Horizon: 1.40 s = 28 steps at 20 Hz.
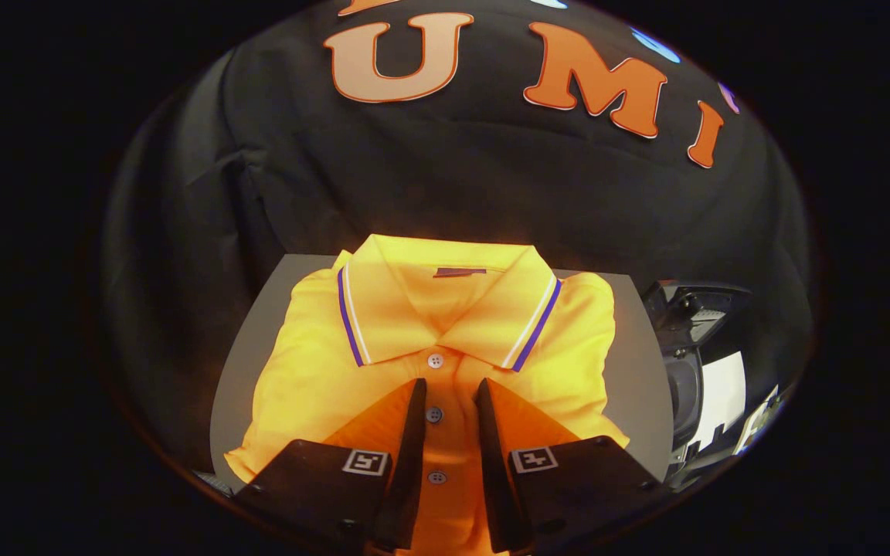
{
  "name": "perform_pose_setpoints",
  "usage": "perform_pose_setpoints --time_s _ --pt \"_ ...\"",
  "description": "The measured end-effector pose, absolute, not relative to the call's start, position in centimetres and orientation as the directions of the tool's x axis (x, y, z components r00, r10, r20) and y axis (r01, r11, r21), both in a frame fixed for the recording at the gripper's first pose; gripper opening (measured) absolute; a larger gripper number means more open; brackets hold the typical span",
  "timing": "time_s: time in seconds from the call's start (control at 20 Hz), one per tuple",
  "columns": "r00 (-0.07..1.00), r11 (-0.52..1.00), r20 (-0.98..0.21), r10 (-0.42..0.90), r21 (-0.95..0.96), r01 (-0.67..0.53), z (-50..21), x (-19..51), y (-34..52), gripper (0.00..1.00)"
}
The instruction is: Put the clothes into the washing machine and then close the washing machine lid.
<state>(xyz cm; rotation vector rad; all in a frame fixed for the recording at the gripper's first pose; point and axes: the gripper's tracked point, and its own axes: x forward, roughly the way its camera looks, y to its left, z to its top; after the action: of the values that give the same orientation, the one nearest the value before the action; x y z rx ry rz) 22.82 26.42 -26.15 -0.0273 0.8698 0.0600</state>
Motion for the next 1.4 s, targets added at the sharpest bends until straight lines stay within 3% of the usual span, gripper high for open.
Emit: perform_pose_setpoints --time_s 0.1,0.15,0.35,0.4,0.9,1.4 --pt "0.649 0.998 -0.759 0.058 0.026 -0.059 -26.2 23.1 26.6 0.44" --pt "0.664 0.998 -0.746 0.056 0.035 -0.045 -26.1 23.2 26.6 0.24" --pt "0.669 0.997 -0.740 0.075 0.053 -0.052 -26.0 23.1 26.5 0.23" --pt "0.675 0.997 -0.734 0.075 0.062 -0.044 -25.9 23.0 26.6 0.12" --pt "0.748 0.990 -0.651 0.127 0.125 -0.059 -24.0 23.3 26.6 0.08" --pt "0.846 0.985 -0.513 0.145 0.151 -0.077 -16.7 22.3 24.2 0.08"
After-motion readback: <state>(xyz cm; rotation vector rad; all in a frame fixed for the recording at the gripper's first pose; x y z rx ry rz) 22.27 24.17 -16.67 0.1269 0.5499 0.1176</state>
